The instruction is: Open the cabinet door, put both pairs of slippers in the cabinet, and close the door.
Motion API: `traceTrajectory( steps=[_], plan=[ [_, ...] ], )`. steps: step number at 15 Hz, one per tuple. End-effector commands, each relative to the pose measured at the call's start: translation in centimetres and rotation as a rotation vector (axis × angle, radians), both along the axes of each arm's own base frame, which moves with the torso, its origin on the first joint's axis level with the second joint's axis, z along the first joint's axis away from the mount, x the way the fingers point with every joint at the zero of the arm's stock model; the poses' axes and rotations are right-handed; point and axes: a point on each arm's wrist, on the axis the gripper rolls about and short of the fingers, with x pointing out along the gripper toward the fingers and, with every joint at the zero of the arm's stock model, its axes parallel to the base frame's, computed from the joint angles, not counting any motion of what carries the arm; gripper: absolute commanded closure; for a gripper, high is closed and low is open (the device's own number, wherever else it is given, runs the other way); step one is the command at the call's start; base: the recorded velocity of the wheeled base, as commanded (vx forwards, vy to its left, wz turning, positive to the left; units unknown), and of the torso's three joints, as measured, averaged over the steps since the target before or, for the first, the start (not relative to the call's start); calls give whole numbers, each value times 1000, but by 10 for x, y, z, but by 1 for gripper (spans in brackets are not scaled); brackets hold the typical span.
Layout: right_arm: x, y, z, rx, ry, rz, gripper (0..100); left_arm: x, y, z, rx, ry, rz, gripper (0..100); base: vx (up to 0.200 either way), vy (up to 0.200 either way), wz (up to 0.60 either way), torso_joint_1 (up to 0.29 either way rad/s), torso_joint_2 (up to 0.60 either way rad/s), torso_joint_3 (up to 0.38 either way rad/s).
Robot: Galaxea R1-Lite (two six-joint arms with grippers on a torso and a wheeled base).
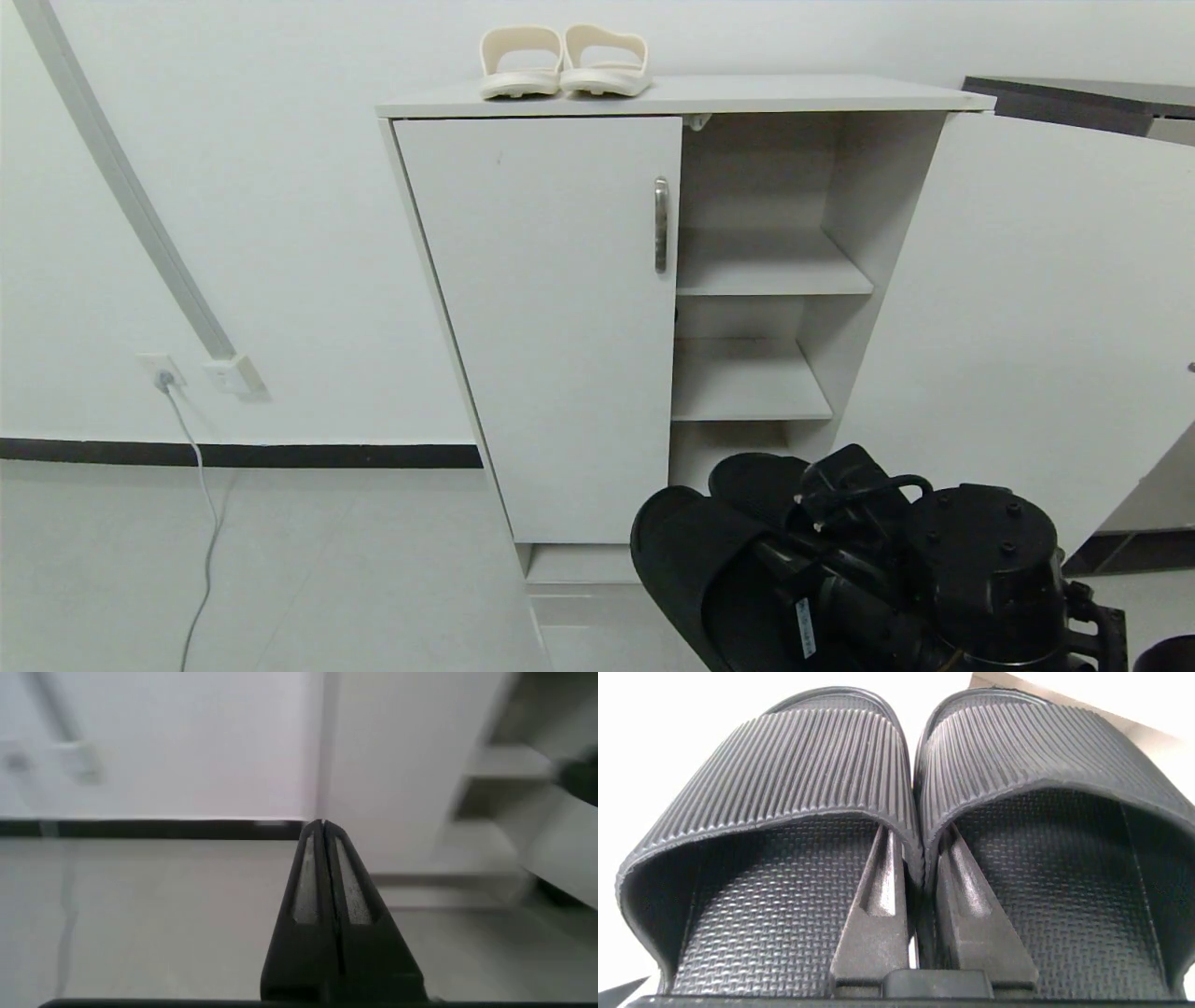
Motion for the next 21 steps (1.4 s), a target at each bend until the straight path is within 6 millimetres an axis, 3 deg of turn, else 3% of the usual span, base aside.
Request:
traceTrajectory(
  steps=[1, 5, 8, 10, 12, 14, 21],
  plan=[
    [0, 1, 0, 1, 0, 1, 100, -1, 0, -1, 25, -6, -19, 100, 0, 0, 0, 0, 0, 0],
    [16, 17, 5, 24, -37, -68, 100, -1, 0, -1, 4, -5, -16, 100, 0, 0, 0, 0, 0, 0],
    [40, 47, 2, 32, -119, -291, 100, -1, 0, 0, 1, -7, -14, 100, 0, 0, 0, 0, 0, 0],
    [59, 57, -6, 26, -147, -445, 100, -1, 0, -1, 1, -5, -14, 100, 0, 0, 0, 0, 0, 0],
    [70, 55, -21, -4, -138, -515, 100, -1, 0, -1, 1, -5, -16, 100, 0, 0, 0, 0, 0, 0],
    [72, 55, -20, 1, -142, -521, 100, -1, 0, -1, 1, -5, -14, 100, 0, 0, 0, 0, 0, 0],
    [77, 53, -27, -11, -130, -532, 100, -1, 0, 0, -1, -7, -9, 100, 0, -171, 0, 4, 2, -1]
  ],
)
